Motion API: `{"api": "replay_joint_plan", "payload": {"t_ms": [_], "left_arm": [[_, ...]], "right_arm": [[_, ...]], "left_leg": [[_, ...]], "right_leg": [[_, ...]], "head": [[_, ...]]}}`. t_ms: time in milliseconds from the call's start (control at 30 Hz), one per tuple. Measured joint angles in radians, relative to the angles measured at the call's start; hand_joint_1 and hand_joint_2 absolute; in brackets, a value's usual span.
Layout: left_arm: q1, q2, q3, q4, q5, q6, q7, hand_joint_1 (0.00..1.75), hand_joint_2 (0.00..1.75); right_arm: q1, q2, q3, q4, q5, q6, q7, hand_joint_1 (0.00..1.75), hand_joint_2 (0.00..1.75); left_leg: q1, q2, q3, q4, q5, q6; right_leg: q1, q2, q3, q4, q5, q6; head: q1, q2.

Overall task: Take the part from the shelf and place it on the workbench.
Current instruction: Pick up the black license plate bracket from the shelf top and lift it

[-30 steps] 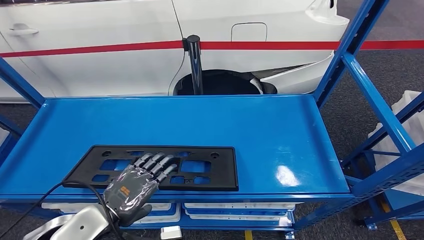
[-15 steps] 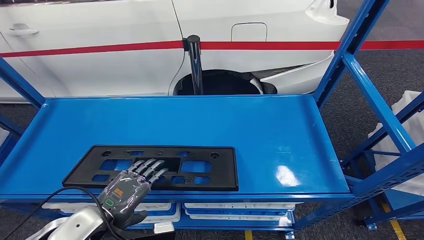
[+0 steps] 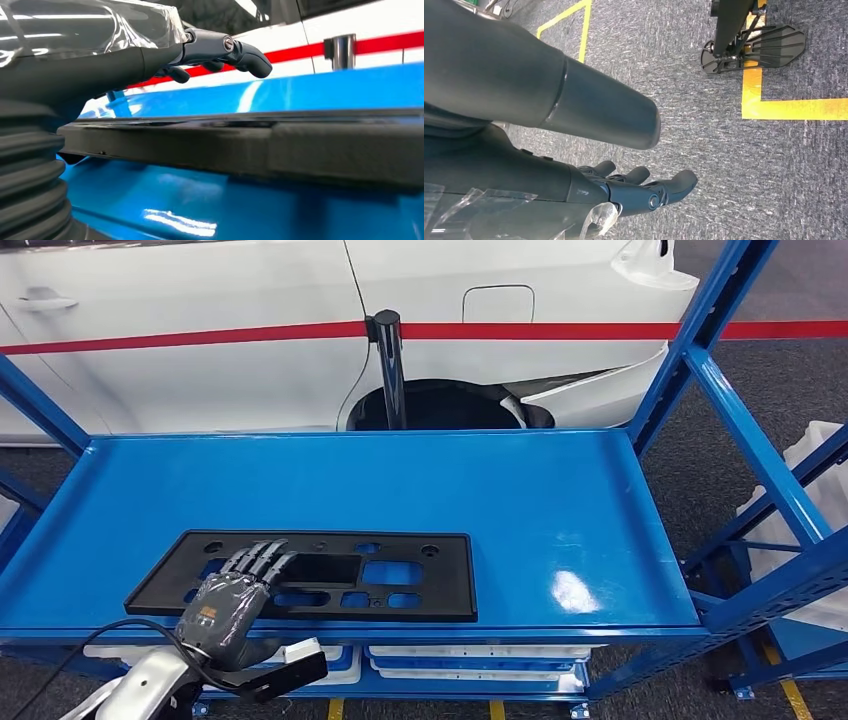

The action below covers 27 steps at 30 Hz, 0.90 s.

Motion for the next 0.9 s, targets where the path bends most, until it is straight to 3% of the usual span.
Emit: {"api": "replay_joint_plan", "payload": {"t_ms": [167, 633, 900], "left_arm": [[0.022, -0.002, 0.019, 0.039, -0.027, 0.085, -0.019, 0.0, 1.75], [0.05, -0.023, 0.07, 0.075, -0.052, 0.145, -0.04, 0.0, 1.75], [0.033, -0.035, 0.109, 0.067, 0.133, 0.034, -0.055, 0.0, 1.75]], "right_arm": [[-0.001, 0.001, 0.0, 0.0, 0.01, 0.0, 0.001, 0.0, 0.0], [-0.001, 0.006, 0.005, 0.0, 0.031, 0.0, 0.003, 0.0, 0.0], [0.0, 0.006, 0.008, 0.0, 0.036, 0.0, 0.0, 0.0, 0.0]], "left_leg": [[0.0, 0.0, 0.001, 0.0, -0.001, 0.0], [0.005, 0.0, 0.004, -0.005, 0.006, -0.007], [0.006, -0.001, 0.005, -0.007, 0.01, -0.009]], "right_leg": [[0.0, 0.0, 0.001, 0.0, -0.001, -0.001], [0.003, 0.0, 0.001, -0.001, 0.004, -0.007], [0.003, 0.0, 0.001, -0.001, 0.006, -0.008]], "head": [[0.0, 0.0], [0.0, 0.0], [0.0, 0.0]]}}
